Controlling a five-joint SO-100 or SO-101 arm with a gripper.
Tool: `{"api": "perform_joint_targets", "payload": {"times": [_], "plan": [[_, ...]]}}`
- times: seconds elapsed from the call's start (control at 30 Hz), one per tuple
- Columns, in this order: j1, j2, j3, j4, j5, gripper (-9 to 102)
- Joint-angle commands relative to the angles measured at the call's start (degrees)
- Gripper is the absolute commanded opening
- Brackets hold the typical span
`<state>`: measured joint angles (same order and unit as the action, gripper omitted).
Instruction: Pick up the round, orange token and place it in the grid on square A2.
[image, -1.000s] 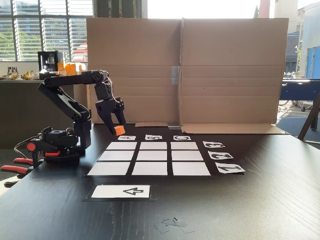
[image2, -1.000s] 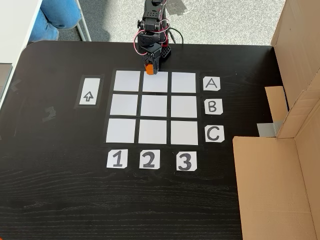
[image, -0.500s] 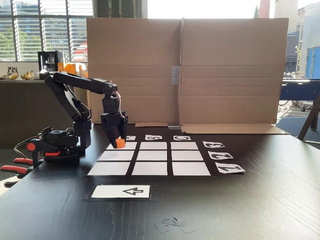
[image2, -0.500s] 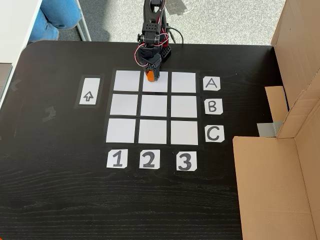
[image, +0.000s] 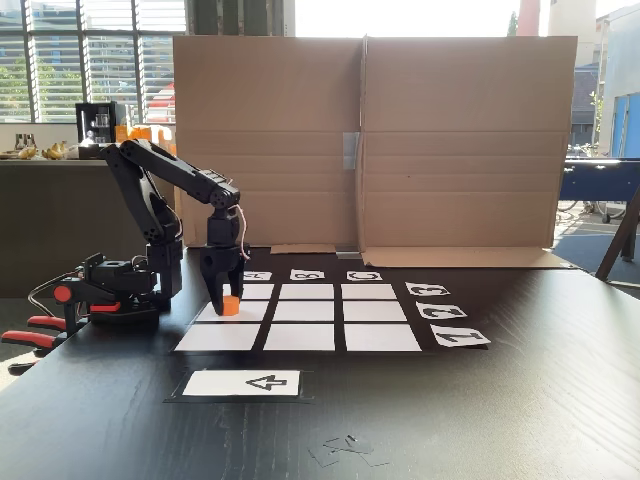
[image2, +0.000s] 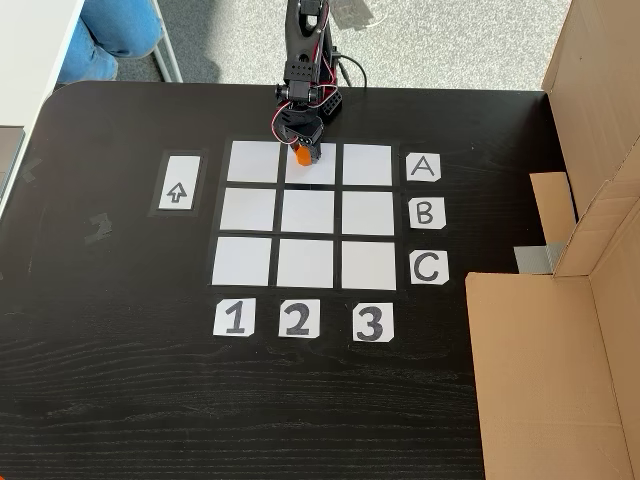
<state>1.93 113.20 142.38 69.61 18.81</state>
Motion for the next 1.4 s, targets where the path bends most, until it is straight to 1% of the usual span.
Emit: {"api": "perform_joint_targets", "payload": {"times": [0.0, 0.03, 0.1, 0.17, 0.2, 0.37, 0.57, 0.77, 0.87, 0.97, 1.1, 1.37], "plan": [[1.2, -0.4, 1.2, -1.5, -0.4, 21], [1.8, -0.2, 1.9, -2.0, -0.5, 30], [1.9, 0.0, 2.6, -2.2, -1.5, 33], [2.0, 0.4, 2.9, -2.3, -1.8, 39], [1.9, 0.7, 3.1, -2.3, -3.0, 40], [0.9, 1.3, 3.3, -2.5, -4.7, 40], [1.2, 1.9, 2.3, -6.7, -4.5, 40], [1.8, 4.0, 0.6, -7.6, -4.5, 41], [2.3, 4.9, -1.0, -8.2, -4.4, 43], [3.8, 5.5, -4.0, -8.8, -4.4, 43], [6.2, 6.6, -9.6, -9.0, -3.6, 56], [11.2, 10.0, -22.1, -9.0, -3.4, 55]]}}
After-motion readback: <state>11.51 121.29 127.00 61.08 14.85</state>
